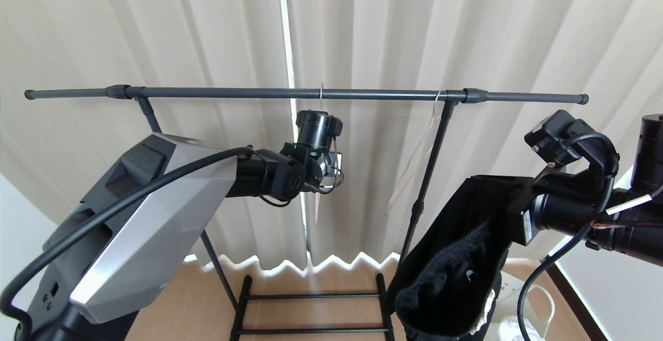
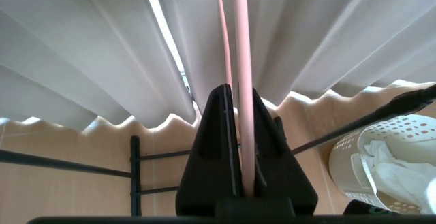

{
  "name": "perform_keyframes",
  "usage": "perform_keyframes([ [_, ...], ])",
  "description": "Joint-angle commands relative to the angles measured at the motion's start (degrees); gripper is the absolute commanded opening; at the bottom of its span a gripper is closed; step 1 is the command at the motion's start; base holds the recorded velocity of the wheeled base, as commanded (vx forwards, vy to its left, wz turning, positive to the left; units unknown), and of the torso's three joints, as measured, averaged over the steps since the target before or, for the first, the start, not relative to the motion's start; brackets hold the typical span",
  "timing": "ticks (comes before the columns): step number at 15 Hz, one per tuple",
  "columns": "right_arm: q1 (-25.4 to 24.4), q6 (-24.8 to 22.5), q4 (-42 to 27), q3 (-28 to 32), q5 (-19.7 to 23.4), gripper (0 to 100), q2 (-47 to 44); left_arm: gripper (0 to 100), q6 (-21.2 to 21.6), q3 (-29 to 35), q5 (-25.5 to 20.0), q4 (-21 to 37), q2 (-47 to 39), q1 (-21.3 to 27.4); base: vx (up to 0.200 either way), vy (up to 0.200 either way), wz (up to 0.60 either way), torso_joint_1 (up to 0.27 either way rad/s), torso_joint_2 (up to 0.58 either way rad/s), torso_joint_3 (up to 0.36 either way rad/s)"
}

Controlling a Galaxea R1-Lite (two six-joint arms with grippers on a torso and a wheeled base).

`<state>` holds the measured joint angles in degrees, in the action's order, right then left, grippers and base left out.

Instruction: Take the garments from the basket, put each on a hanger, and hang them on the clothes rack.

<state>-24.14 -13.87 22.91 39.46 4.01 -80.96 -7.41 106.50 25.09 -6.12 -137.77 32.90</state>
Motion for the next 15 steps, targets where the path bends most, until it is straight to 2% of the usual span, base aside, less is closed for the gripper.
perform_keyframes([
  [1, 0.0, 0.0, 0.0, 0.1, 0.0, 0, 0.0, 0, 0.1, -1.5, 0.0, 0.0, 2.3, 0.8, 0.0, 0.0, 0.0, 0.0, 0.0, 0.0],
  [7, 0.0, 0.0, 0.0, 0.1, 0.0, 0, 0.1, 0, 0.3, -5.3, -0.1, -0.1, 6.3, 2.8, 0.0, 0.0, 0.0, 0.0, 0.0, 0.0],
  [10, 0.0, 0.0, 0.0, 0.1, 0.0, 0, 0.3, 0, 0.4, -9.5, 0.0, -0.1, 9.8, 4.5, 0.0, 0.0, 0.0, 0.0, 0.0, 0.0],
  [15, 0.0, 0.0, 0.0, 0.1, 0.0, 0, 1.4, 0, 0.4, -21.1, 0.0, -0.2, 20.1, 7.4, 0.0, 0.0, 0.0, 0.0, 0.0, 0.0],
])
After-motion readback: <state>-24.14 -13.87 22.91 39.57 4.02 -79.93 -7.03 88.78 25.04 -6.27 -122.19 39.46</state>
